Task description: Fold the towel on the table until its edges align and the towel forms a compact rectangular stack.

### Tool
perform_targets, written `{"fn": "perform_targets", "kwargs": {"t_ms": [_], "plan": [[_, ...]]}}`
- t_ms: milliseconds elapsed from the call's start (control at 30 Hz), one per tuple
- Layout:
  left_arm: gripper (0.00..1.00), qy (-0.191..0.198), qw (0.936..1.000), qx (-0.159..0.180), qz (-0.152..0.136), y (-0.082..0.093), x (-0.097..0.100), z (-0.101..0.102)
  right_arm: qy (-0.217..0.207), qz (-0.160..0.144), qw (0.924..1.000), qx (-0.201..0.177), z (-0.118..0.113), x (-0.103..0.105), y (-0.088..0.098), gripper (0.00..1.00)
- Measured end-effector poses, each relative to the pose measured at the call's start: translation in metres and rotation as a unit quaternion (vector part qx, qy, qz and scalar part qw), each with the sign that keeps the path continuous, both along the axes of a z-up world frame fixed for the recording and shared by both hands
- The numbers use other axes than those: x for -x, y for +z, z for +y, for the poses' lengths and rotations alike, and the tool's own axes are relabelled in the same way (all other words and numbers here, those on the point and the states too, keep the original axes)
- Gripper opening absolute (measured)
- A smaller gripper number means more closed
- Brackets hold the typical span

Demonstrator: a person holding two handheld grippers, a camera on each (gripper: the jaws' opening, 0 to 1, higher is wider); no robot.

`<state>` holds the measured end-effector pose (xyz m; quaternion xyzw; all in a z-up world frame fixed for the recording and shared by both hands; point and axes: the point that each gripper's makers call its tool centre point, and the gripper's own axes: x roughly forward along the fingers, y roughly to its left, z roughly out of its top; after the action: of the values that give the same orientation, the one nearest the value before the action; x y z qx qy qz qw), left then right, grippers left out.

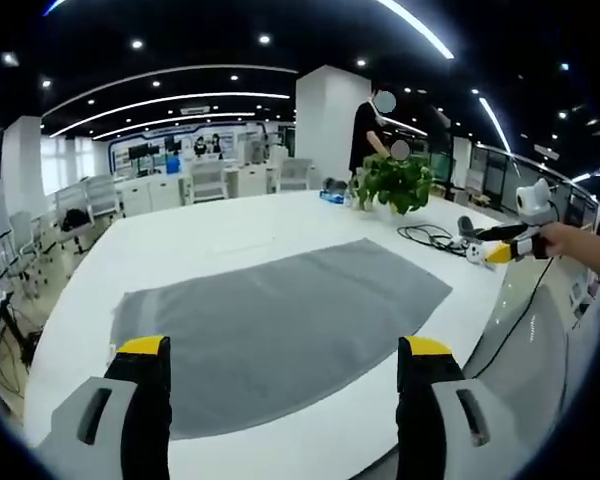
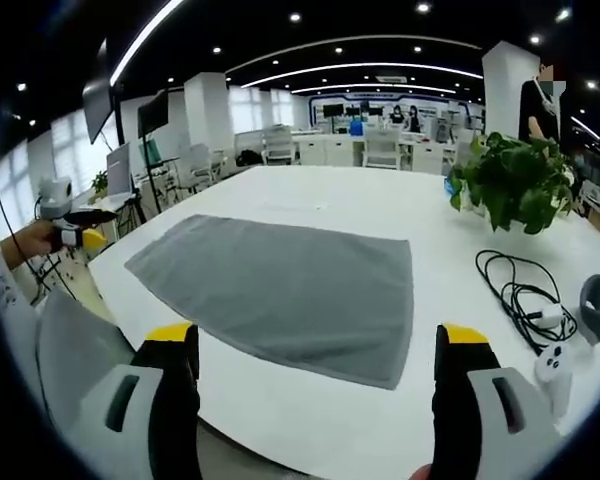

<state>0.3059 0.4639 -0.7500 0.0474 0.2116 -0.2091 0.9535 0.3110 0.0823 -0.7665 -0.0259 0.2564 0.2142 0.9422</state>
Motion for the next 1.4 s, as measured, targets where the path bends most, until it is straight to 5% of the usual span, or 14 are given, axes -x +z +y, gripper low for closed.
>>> {"fn": "perform_targets", "kwargs": {"t_ms": [133, 233, 433, 667, 833, 933, 1133, 1400], "plan": [[0.96, -0.036, 0.9994, 0.002, -0.003, 0.001, -0.006, -0.028, -0.001, -0.005, 1.0000, 0.006, -0.005, -0.005, 0.007, 0.99], [0.96, -0.056, 0.9975, -0.042, -0.007, 0.000, -0.011, -0.038, -0.012, -0.007, 0.9999, 0.006, -0.012, -0.011, 0.010, 0.99], [0.95, -0.098, 0.9945, -0.036, -0.014, 0.008, -0.016, -0.072, -0.007, -0.016, 0.9998, 0.009, -0.014, -0.027, 0.019, 0.98], [0.88, -0.177, 0.9830, -0.044, -0.023, 0.016, -0.012, -0.123, 0.002, -0.028, 0.9996, 0.007, -0.023, -0.049, 0.032, 0.97], [0.87, -0.195, 0.9797, -0.041, -0.023, 0.019, -0.016, -0.145, 0.011, -0.037, 0.9992, -0.003, -0.029, -0.066, 0.042, 0.97], [0.87, -0.193, 0.9808, -0.009, -0.026, 0.031, -0.025, -0.159, 0.017, -0.036, 0.9992, 0.002, -0.035, -0.077, 0.048, 0.97], [0.87, -0.217, 0.9750, -0.016, -0.045, 0.045, -0.044, -0.188, 0.010, -0.051, 0.9986, -0.004, -0.048, -0.105, 0.064, 0.96], [0.82, -0.250, 0.9673, -0.011, -0.044, 0.040, -0.060, -0.230, 0.009, -0.042, 0.9991, -0.002, -0.044, -0.128, 0.054, 0.94]]}}
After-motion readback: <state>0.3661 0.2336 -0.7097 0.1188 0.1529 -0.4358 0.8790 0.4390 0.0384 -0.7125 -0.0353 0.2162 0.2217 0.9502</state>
